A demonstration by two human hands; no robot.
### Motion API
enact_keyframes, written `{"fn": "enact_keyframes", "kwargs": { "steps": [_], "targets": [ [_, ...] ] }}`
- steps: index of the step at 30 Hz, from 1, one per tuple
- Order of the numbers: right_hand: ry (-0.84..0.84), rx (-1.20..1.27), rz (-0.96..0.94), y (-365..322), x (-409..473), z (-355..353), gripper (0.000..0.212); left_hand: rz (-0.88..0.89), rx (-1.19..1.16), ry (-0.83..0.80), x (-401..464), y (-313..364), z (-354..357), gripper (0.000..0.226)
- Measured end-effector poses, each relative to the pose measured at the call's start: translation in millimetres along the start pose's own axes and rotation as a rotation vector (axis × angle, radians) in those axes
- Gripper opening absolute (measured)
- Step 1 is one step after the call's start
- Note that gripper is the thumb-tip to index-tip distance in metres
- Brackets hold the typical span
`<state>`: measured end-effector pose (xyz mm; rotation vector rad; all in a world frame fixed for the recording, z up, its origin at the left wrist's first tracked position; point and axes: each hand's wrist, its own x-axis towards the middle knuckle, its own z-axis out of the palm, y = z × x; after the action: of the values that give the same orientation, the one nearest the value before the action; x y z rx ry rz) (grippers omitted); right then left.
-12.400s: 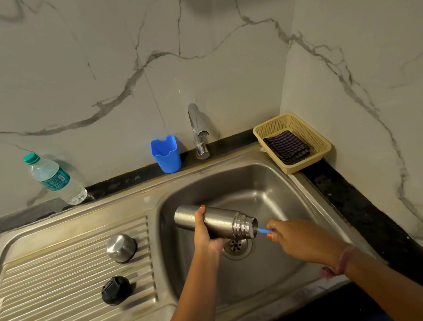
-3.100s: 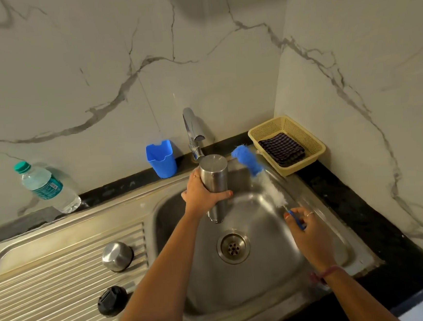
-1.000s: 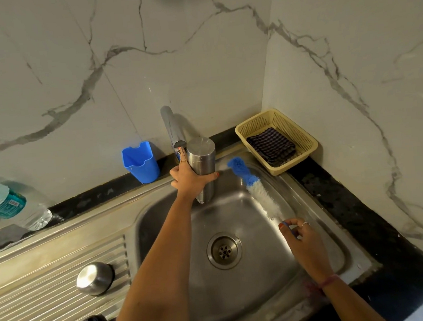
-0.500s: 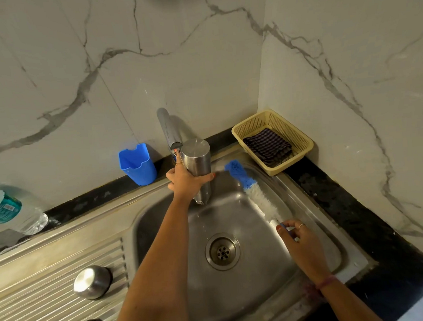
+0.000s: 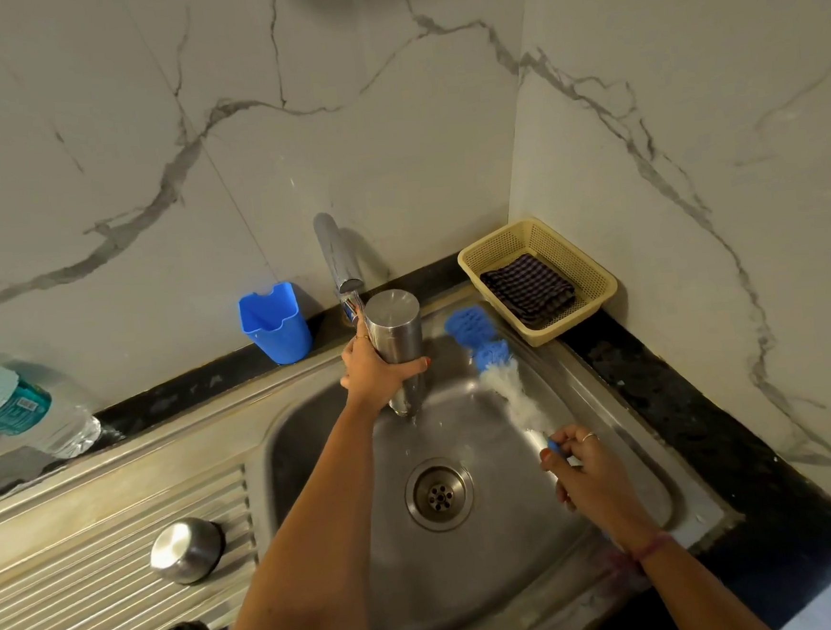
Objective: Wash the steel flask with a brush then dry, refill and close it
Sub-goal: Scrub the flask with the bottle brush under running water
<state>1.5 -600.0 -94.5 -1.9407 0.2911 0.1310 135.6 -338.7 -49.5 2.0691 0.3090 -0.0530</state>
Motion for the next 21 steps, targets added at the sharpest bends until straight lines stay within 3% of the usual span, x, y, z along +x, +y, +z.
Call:
{"fn": "enact_keyframes", "kwargs": {
  "steps": [2, 7, 12, 21],
  "targets": [
    [-0.018, 0.017, 0.007, -6.1, -2.9, -3.7, 0.010, -0.030, -0.079, 0.001, -2.3, -7.5, 1.3, 0.120],
    [0.027, -0.014, -0.035, -28.8, -11.5, -20.6, 0.014, -0.065, -0.170, 0.039, -20.8, -26.2, -1.7, 0.095],
    [-0.079, -0.119, -0.128, -51.1, -5.2, -31.2, 0.033, -0.076, -0.203, 0.064, -38.4, -40.2, -4.5, 0.091],
    [-0.235, -0.404, -0.302, -92.6, 4.4, -26.9, 0.033, -0.104, -0.261, 0.110, -50.3, -43.9, -7.4, 0.090]
  ]
}}
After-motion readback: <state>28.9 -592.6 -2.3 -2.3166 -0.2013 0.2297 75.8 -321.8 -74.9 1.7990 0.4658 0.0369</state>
